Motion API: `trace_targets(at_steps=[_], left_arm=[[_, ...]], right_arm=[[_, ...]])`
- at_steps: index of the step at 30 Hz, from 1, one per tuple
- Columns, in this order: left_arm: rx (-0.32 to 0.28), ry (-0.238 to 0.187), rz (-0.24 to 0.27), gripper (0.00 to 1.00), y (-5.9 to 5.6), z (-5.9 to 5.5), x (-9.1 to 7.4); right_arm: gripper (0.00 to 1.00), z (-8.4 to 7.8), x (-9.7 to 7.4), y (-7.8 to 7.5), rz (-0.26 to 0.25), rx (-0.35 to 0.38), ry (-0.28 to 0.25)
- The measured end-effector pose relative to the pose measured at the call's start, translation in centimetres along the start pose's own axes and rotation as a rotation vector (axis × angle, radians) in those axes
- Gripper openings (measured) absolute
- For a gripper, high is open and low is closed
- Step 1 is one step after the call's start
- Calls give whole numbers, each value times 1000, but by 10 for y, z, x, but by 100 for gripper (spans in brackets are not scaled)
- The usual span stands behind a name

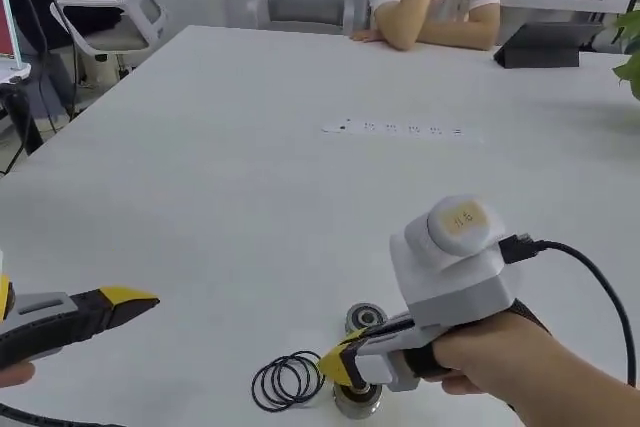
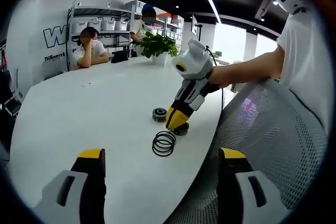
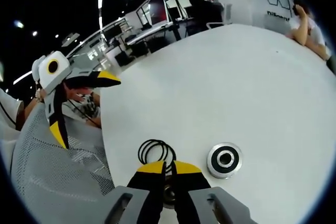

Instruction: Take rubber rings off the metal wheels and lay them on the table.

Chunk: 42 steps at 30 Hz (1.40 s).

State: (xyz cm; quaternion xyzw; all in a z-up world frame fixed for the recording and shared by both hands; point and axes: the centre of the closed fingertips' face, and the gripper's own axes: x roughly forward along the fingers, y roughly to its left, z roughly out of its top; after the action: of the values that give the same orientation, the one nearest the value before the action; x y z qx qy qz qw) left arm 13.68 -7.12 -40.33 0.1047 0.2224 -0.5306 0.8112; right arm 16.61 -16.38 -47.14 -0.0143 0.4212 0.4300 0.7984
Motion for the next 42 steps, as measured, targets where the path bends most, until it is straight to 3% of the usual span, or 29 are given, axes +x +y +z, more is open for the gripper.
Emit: trace_targets(at_steps=[19, 31, 35, 42], left_arm=[[-3, -7, 3, 86, -1, 0, -2], [7, -33, -2, 87, -2, 7, -3], [14, -40, -7, 87, -2, 8, -3], [24, -49, -18, 88, -3, 12, -3]], right_arm=[[2, 11, -12, -6, -24, 14, -52], [3, 27, -36, -14, -54, 44, -135], [4, 41, -45, -10, -51, 52, -185], [7, 55, -62, -3, -53, -22, -204]])
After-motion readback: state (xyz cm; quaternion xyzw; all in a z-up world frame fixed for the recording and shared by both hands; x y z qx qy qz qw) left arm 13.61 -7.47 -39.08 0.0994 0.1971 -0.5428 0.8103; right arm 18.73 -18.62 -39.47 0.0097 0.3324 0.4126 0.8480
